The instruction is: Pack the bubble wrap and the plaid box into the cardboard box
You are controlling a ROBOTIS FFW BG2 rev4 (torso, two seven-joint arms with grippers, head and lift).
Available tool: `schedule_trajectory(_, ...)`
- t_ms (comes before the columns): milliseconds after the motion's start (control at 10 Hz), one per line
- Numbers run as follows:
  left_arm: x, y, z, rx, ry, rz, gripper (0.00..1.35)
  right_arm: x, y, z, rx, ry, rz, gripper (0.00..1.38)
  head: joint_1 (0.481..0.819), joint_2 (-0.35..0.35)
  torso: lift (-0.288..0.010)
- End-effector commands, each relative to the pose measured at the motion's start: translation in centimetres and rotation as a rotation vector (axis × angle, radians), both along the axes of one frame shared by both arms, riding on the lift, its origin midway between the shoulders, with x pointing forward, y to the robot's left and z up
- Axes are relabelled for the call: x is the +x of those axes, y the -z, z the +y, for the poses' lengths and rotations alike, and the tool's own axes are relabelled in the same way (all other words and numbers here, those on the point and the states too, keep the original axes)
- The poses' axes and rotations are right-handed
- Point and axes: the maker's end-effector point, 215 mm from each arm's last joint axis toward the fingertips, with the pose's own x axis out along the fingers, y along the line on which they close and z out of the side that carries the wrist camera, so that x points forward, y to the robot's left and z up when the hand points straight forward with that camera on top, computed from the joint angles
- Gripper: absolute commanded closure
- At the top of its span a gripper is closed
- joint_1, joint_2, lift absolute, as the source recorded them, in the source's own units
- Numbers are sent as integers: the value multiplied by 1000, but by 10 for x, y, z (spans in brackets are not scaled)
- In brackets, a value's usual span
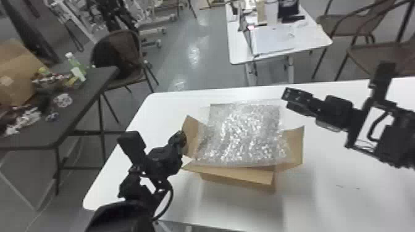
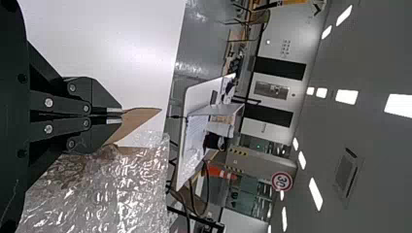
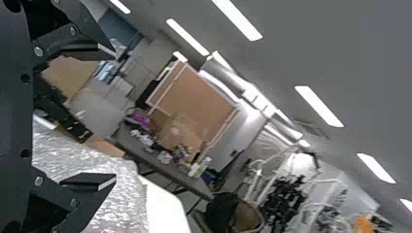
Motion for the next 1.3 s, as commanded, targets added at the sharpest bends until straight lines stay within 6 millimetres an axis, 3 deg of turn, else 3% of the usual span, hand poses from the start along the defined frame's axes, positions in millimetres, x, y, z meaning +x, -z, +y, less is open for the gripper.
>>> schedule_trajectory(0, -1, 0, 1, -4, -3, -2, 1204, 10, 2, -49, -29, 112, -45, 239, 664, 350, -121)
schedule_trajectory(100, -1, -1, 2, -3, -5, -5, 1204, 16, 15, -96, -175, 199, -110, 234, 664, 350, -121)
schedule_trajectory(300, -4, -2, 7, -6, -15, -11, 1204, 15, 36, -186, -416, 471, -190, 234, 683, 261, -121)
schedule_trajectory(500, -8, -2, 12, -7, -23, -16, 1204, -13, 54, -246, -599, 678, -201, 239, 695, 191, -121)
schedule_trajectory(700, -12, -2, 17, -8, -32, -21, 1204, -44, 52, -297, -802, 951, -254, 239, 695, 126, -121)
schedule_trajectory(900, -16, -2, 21, -9, -40, -24, 1204, -84, 87, -333, -891, 1107, -233, 239, 695, 87, -121)
schedule_trajectory(1100, -18, -2, 25, -8, -47, -25, 1204, -98, 134, -360, -903, 1115, -163, 240, 695, 58, -121)
schedule_trajectory(1200, -17, -3, 24, -9, -44, -27, 1204, -99, 153, -364, -874, 1112, -122, 240, 695, 45, -121)
